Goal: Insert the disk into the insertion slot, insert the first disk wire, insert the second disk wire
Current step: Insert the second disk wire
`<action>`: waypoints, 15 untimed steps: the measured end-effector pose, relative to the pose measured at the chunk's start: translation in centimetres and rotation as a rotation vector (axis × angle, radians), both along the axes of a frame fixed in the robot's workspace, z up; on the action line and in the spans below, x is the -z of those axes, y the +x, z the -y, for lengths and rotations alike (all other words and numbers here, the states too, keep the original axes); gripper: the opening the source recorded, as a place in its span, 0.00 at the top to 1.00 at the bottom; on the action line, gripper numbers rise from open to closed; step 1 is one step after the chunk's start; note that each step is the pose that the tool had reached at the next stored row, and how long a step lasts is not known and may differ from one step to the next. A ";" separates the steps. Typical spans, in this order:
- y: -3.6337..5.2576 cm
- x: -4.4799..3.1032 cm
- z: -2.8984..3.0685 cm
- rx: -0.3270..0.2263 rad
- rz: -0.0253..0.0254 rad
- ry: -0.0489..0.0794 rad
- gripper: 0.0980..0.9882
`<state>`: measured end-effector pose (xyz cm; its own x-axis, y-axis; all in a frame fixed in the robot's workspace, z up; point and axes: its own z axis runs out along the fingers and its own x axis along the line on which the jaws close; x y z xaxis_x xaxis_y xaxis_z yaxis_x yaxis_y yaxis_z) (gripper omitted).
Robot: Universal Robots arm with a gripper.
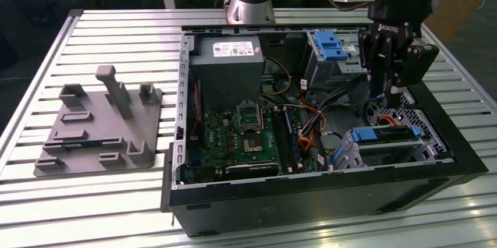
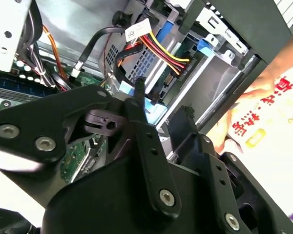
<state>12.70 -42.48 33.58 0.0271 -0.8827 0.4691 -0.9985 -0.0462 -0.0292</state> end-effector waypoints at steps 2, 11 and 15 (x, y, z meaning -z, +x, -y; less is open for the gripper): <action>0.00 0.10 -0.16 0.000 0.0000 -0.010 0.59; 0.00 0.37 -0.51 0.000 0.0000 -0.022 0.69; 0.00 0.38 -0.52 0.000 0.0000 -0.022 0.69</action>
<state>12.70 -41.96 33.20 0.0271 -0.8722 0.4884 -0.9985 -0.0468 -0.0282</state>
